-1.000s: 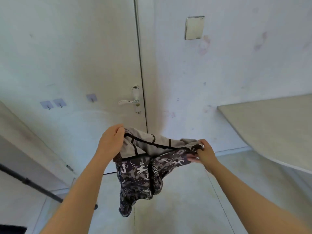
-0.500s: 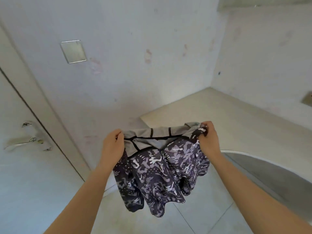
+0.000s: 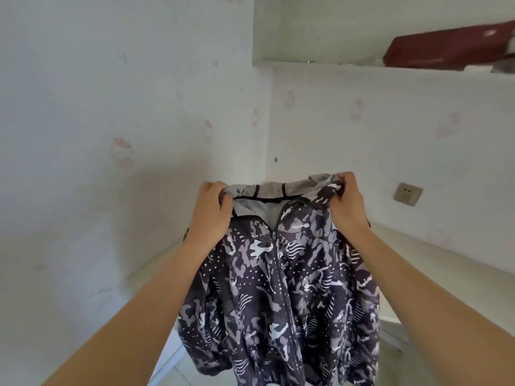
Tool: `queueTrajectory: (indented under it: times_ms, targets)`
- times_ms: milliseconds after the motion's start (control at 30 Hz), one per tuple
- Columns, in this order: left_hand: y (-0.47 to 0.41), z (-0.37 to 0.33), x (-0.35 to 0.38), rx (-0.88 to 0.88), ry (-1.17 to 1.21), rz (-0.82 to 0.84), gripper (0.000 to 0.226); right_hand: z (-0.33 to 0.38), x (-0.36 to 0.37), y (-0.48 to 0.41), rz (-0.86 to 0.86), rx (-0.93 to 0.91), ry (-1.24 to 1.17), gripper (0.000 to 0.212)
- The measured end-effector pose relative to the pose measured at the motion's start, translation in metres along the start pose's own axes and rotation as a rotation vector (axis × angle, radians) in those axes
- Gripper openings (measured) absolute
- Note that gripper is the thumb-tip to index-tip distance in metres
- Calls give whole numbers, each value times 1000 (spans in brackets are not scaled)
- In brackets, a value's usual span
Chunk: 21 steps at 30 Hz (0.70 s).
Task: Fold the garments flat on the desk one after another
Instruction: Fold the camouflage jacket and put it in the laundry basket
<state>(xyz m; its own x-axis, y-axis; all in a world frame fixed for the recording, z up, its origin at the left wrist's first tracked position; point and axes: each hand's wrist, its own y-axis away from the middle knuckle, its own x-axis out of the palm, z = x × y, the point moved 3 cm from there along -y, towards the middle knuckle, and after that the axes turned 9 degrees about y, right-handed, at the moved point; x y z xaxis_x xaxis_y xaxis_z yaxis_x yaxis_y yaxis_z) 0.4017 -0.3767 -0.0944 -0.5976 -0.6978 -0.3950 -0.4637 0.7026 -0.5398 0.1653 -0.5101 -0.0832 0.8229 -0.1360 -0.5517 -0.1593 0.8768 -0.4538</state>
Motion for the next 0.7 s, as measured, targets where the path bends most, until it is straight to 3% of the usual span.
queueTrajectory:
  times_ms: [433, 700]
  targets:
    - [-223, 26, 135, 225, -9, 22, 14, -43, 36, -214, -106, -92, 30, 36]
    - [-306, 119, 258, 78, -140, 210, 15, -145, 140, -332, 95, -114, 75, 29]
